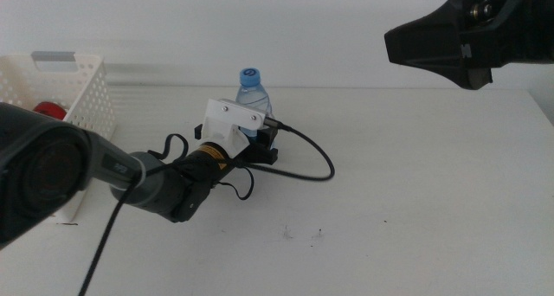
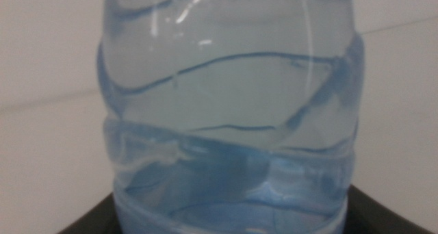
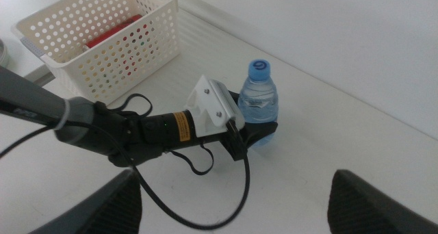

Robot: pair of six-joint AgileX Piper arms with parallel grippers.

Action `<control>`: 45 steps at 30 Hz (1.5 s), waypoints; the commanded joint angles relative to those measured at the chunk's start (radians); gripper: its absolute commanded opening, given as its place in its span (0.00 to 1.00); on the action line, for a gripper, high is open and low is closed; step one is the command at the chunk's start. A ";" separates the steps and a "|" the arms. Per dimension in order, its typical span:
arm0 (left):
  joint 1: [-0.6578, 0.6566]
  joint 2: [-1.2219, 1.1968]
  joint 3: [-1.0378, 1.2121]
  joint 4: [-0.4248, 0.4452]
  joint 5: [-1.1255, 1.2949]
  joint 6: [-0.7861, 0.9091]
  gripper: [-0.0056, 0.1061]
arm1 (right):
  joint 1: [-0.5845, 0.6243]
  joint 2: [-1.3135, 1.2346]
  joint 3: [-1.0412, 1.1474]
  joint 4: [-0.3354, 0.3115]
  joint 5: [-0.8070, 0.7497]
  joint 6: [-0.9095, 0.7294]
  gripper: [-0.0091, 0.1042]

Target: Use arms to grab the bottles and put them into the dustbin to the left of the table.

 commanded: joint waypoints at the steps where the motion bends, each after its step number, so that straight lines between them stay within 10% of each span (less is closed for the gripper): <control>1: 0.005 -0.057 0.027 0.008 0.013 -0.102 0.17 | 0.000 -0.002 -0.010 -0.002 -0.008 -0.008 0.76; 3: 0.005 -0.177 0.081 0.008 0.118 -0.148 0.03 | 0.000 -0.002 -0.010 -0.002 -0.008 -0.008 0.76; 17: 0.047 -0.833 -0.008 0.043 1.260 -0.102 0.03 | 0.000 -0.002 -0.010 -0.002 -0.006 -0.008 0.76; 25: 0.531 -0.691 -0.406 -0.358 1.812 0.468 0.03 | 0.002 -0.002 -0.010 -0.002 -0.006 -0.008 0.76; 31: 0.730 -0.526 -0.599 -0.421 1.932 0.568 0.03 | 0.002 -0.002 -0.010 -0.002 -0.006 -0.008 0.76; 45: 0.751 -0.267 -0.608 -0.403 1.852 0.664 0.09 | 0.002 -0.002 -0.010 -0.002 -0.006 -0.008 0.76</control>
